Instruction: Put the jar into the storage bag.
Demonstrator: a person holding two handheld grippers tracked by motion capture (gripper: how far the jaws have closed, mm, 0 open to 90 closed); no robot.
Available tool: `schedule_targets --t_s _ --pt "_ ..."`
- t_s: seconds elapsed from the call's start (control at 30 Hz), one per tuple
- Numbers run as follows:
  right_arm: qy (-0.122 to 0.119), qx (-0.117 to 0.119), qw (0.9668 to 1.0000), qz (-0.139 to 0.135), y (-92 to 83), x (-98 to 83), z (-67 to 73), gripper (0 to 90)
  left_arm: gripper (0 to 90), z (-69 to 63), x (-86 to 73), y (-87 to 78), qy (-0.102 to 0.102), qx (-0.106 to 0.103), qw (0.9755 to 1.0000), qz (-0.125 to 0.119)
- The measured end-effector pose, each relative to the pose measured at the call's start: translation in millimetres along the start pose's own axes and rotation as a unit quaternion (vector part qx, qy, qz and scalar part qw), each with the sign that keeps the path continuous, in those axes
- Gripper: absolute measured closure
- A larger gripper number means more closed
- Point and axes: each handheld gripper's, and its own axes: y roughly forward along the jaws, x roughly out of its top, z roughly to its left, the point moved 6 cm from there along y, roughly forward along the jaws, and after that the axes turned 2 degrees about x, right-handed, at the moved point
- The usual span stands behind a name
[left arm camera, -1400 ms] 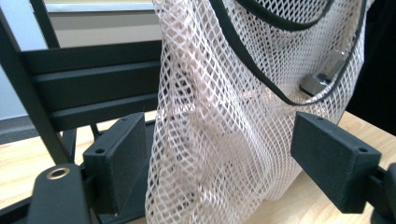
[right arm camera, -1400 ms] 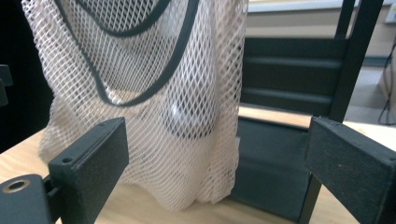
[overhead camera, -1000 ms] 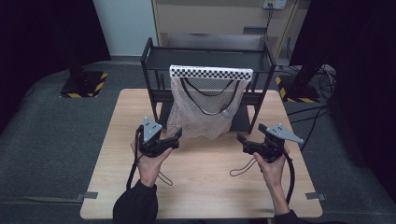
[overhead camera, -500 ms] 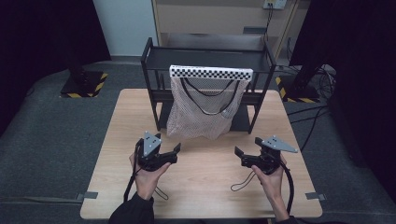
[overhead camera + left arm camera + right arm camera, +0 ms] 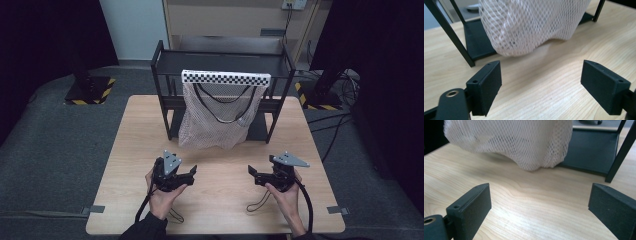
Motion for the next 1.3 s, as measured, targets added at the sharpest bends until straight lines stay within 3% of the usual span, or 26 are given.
schedule_targets --t_s 0.17,0.37,0.77,1.3 --pt "0.006 -0.003 0.9998 0.019 4.4 -9.8 -4.0 5.1 15.1 3.2 -14.0 9.8 -0.006 -0.001 0.9995 0.031" --pt "0.009 -0.011 0.9995 0.027 3.8 -14.9 -11.9 5.5 15.1 13.2 -28.6 17.7 -0.031 -0.003 0.9978 0.059" --pt "0.027 -0.043 0.9977 0.044 1.4 -29.0 -39.1 5.9 14.9 23.0 -42.2 20.8 -0.042 0.006 0.9958 0.081" --pt "0.048 -0.066 0.9953 0.051 -13.8 -41.4 -67.2 4.9 14.7 60.1 -61.4 8.5 -0.086 0.04 0.9912 0.093"
